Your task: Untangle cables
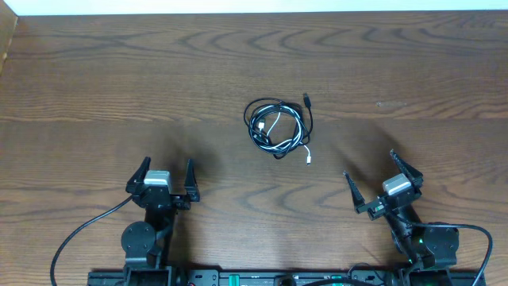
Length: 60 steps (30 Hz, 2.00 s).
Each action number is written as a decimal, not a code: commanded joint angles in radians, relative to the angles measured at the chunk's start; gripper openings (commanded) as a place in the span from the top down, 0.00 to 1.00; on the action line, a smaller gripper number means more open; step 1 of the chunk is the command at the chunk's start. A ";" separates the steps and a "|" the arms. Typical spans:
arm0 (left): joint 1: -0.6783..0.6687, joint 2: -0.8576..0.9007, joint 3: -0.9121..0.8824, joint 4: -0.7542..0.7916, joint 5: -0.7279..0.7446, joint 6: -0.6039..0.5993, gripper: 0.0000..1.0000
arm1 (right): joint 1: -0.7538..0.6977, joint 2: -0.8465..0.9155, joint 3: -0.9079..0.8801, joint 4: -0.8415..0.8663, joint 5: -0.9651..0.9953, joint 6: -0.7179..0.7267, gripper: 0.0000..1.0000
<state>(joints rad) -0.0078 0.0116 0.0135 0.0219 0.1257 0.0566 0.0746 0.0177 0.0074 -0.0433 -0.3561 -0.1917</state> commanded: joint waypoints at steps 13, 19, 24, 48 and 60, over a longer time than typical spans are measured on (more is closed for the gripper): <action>-0.002 0.133 0.107 0.004 0.069 0.004 0.08 | 0.005 0.014 0.071 -0.007 -0.025 0.035 0.01; -0.002 0.359 0.266 -0.028 0.079 0.048 0.08 | 0.005 0.126 0.158 -0.007 -0.024 0.037 0.01; -0.002 0.564 0.452 -0.140 0.118 0.083 0.08 | 0.005 0.327 0.281 -0.027 -0.025 0.037 0.01; -0.005 1.284 1.427 -0.946 0.420 0.084 0.08 | 0.006 1.258 1.128 -0.558 -0.424 -0.090 0.01; -0.005 1.420 1.477 -0.896 0.484 0.081 0.08 | 0.054 1.476 1.189 -0.483 -0.443 -0.101 0.01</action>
<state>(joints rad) -0.0105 1.4265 1.4605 -0.8761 0.5755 0.1314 0.0990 1.4712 1.1755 -0.5423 -0.7689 -0.2749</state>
